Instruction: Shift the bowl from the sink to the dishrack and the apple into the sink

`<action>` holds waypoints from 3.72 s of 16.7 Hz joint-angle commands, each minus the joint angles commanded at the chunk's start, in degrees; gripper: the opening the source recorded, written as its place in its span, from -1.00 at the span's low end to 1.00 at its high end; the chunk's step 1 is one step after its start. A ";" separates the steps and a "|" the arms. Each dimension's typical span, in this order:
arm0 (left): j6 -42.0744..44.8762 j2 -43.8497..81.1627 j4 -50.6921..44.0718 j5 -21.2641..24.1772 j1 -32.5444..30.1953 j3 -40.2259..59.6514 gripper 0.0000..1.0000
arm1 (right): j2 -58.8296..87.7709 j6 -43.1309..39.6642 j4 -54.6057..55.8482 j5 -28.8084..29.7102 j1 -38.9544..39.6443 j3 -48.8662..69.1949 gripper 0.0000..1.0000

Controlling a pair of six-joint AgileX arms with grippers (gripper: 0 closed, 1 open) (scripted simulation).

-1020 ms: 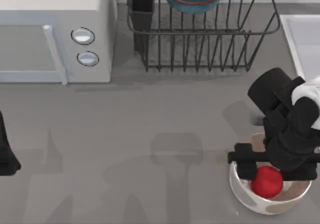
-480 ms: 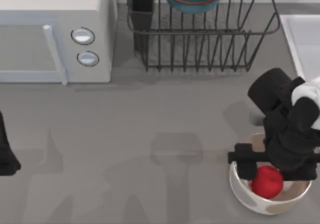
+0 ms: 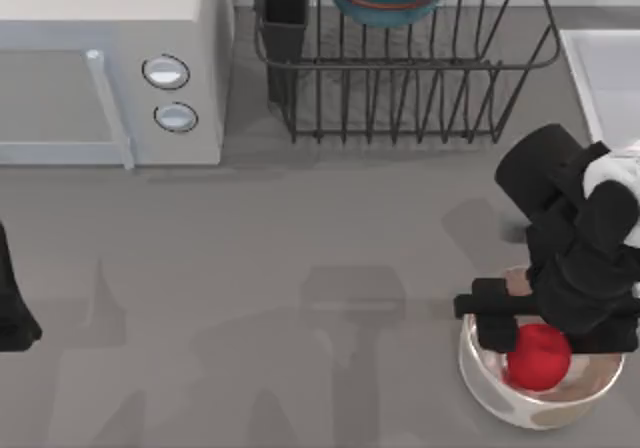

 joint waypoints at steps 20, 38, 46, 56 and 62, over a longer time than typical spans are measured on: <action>0.00 0.00 0.00 0.00 0.00 0.00 1.00 | -5.98 -3.54 -9.05 -3.58 -7.42 11.63 -1.00; 0.00 0.00 0.00 0.00 0.00 0.00 1.00 | -9.09 -27.95 89.77 -27.58 -56.85 -17.18 -1.00; 0.00 0.00 0.00 0.00 0.00 0.00 1.00 | -10.59 -29.87 94.22 -28.84 -59.87 -18.60 -1.00; 0.00 0.00 0.00 0.00 0.00 0.00 1.00 | 12.03 -29.91 119.36 -29.16 -60.48 -21.38 -1.00; 0.00 0.00 0.00 0.00 0.00 0.00 1.00 | 28.12 -30.16 139.08 -28.52 -60.23 -24.52 -1.00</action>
